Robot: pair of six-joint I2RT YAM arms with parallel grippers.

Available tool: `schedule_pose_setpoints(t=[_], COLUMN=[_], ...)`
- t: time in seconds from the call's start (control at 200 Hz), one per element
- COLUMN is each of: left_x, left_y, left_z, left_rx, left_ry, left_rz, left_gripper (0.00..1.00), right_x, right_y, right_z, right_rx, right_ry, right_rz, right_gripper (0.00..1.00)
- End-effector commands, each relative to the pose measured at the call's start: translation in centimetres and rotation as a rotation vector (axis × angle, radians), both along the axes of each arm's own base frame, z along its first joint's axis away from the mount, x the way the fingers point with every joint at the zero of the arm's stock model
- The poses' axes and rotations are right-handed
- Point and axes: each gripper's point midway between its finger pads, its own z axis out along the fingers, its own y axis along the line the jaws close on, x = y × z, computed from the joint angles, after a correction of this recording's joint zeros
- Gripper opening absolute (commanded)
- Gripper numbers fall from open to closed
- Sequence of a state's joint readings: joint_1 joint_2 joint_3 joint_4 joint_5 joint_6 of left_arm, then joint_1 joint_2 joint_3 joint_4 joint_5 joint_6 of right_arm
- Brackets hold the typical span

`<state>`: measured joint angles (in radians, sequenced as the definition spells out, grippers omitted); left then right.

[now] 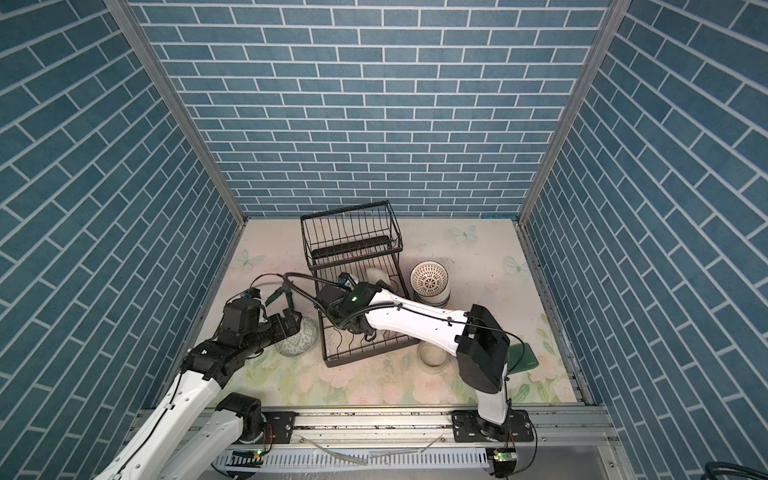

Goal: Load the bowls into the dish rack
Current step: 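Open the right gripper and lift it away from the purple-striped bowl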

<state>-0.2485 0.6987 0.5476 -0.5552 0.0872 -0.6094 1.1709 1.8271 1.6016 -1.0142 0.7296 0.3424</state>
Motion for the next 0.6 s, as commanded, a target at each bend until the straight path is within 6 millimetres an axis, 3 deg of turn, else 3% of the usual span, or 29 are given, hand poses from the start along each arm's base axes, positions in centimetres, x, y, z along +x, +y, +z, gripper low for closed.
schedule_pose_setpoints(t=[0.0, 0.29, 0.595], left_x=[0.2, -0.3, -0.5], left_y=[0.0, 0.6, 0.7], left_z=[0.7, -0.1, -0.9], left_rx=[0.003, 0.036, 0.048], left_ry=[-0.017, 0.039, 0.087], left_rz=[-0.006, 0.015, 0.018], left_gripper=[0.99, 0.99, 0.99], right_x=[-0.4, -0.7, -0.3], right_y=[0.7, 0.6, -1.3], right_z=[0.3, 1.4, 2.2], right_rx=[0.194, 0.409, 0.499], right_ry=[0.059, 0.116, 0.084], right_rz=[-0.037, -0.034, -0.079], right_gripper=[0.82, 0.8, 0.79])
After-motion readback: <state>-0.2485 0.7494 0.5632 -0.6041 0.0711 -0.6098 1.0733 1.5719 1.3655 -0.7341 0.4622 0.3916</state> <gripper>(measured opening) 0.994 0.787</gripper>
